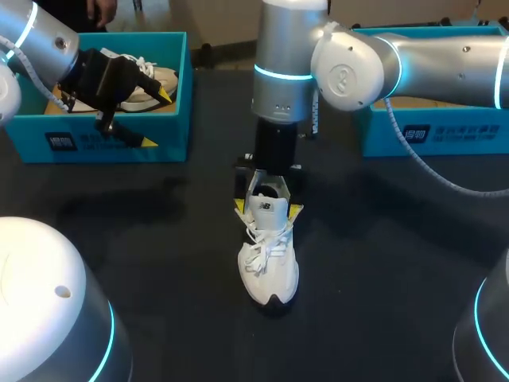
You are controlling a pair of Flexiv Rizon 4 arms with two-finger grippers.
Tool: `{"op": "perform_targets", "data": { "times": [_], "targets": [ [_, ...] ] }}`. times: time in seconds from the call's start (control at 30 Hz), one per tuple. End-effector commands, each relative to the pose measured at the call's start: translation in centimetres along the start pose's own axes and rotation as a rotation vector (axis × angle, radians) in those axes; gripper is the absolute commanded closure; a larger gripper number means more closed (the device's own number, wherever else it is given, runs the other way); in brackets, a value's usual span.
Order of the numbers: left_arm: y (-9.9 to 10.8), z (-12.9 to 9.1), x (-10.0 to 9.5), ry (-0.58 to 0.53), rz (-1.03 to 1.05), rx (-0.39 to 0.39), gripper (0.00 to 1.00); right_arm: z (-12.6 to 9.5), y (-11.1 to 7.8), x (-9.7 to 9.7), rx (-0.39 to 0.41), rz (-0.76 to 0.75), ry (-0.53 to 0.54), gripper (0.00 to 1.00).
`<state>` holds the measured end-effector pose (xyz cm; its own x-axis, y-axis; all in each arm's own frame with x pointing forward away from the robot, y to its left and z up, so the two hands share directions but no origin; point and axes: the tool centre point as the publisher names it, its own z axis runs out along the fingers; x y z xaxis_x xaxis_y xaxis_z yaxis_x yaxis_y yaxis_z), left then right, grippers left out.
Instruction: Take the shoe out of the shoebox, open the shoe tongue, remove and reinsert the insole, then place the shoe into the shoebox
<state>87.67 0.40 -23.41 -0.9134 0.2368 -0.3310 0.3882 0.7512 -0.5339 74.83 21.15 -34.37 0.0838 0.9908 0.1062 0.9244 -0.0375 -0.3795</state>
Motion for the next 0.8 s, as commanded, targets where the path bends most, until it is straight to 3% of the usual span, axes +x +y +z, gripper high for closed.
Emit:
{"op": "perform_targets", "data": {
  "times": [0.03,0.3,0.8],
  "targets": [
    [0.0,0.0,-0.1,0.003,0.0,-0.003,0.0,-0.1,-0.3,0.2,-0.001,0.012,-0.008,0.0],
    [0.0,0.0,-0.1,0.003,0.0,-0.003,0.0,-1.7,-1.5,0.1,-0.011,0.058,-0.027,0.0],
    [0.0,0.0,-0.1,0.003,0.0,-0.003,0.0,-5.5,-5.0,0.2,-0.114,0.143,-0.098,0.0]
  ]
}}
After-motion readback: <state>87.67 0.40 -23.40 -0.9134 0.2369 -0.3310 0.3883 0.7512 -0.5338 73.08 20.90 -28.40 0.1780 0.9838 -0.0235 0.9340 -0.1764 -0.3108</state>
